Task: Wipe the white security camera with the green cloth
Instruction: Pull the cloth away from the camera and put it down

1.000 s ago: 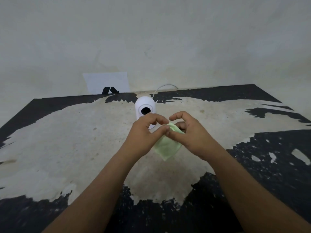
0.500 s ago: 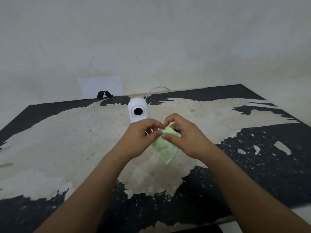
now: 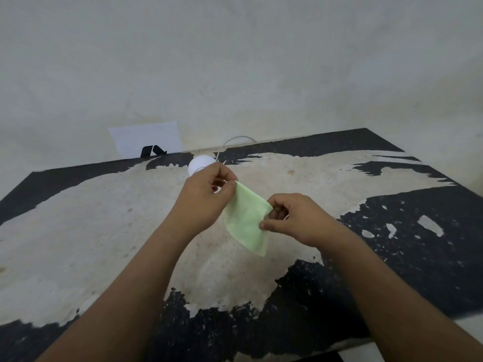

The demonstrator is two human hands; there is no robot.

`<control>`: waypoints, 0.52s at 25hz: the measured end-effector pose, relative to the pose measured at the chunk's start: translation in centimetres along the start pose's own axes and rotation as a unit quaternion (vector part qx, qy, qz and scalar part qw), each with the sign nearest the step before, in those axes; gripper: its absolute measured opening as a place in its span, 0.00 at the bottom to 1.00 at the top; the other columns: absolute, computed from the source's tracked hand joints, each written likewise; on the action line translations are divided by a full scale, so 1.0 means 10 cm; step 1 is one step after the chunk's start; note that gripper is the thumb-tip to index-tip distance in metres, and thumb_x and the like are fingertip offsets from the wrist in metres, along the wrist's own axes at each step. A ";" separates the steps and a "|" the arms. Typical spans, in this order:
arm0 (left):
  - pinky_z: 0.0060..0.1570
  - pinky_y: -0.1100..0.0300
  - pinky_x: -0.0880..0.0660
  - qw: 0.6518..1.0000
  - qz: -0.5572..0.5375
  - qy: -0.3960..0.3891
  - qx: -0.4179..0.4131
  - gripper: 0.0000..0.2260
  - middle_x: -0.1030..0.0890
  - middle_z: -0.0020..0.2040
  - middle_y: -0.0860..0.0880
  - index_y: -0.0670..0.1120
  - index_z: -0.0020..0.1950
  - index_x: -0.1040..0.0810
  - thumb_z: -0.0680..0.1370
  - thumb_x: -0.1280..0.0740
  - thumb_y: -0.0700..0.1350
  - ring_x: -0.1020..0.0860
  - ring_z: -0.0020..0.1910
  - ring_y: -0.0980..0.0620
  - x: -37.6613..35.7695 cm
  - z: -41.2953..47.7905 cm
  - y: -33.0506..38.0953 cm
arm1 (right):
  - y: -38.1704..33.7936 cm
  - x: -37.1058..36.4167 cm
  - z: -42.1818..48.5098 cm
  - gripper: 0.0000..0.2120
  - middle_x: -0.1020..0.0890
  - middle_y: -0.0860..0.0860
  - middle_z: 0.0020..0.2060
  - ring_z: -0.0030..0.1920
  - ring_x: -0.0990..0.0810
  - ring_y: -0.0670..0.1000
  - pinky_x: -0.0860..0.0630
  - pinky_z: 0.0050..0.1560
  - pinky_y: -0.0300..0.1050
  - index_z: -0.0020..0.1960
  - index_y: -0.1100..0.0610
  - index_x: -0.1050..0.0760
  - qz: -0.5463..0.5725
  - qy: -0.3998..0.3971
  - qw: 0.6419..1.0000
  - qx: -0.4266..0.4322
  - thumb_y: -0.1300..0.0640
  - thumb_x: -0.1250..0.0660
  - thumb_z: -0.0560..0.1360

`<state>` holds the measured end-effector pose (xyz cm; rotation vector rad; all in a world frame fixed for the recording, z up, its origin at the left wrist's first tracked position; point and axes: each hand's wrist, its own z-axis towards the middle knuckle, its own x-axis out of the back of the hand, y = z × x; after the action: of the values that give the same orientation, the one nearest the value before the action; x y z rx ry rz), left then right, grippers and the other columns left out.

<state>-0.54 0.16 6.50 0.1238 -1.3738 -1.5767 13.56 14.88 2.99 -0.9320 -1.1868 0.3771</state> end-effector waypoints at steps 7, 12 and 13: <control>0.45 0.43 0.21 0.988 -0.103 -0.026 0.110 0.04 0.24 0.34 0.44 0.48 0.50 0.28 0.76 0.37 0.41 0.20 0.36 0.43 -0.41 -0.16 -0.21 | 0.34 0.51 0.11 0.01 0.19 0.49 0.39 0.36 0.22 0.44 0.24 0.36 0.37 0.43 0.56 0.21 0.165 0.111 0.979 -0.055 0.59 0.29 0.72; 0.41 0.47 0.20 0.986 -0.053 -0.121 0.100 0.06 0.20 0.38 0.44 0.53 0.49 0.35 0.78 0.40 0.42 0.19 0.35 0.46 -0.88 -0.38 -0.25 | 0.53 0.49 0.73 0.04 0.17 0.55 0.43 0.43 0.21 0.52 0.25 0.46 0.48 0.44 0.54 0.18 0.091 0.092 0.989 -0.074 0.55 0.27 0.70; 0.40 0.51 0.21 0.988 -0.010 -0.136 0.074 0.04 0.20 0.40 0.45 0.52 0.49 0.33 0.78 0.40 0.43 0.20 0.36 0.46 -0.92 -0.37 -0.25 | 0.53 0.42 0.85 0.05 0.18 0.53 0.43 0.43 0.21 0.51 0.26 0.46 0.46 0.45 0.54 0.19 0.044 0.066 0.994 -0.075 0.55 0.27 0.70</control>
<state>4.89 3.80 -1.41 0.0124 -1.7074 -1.5473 8.53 24.48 2.07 -1.1259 -1.0660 0.2953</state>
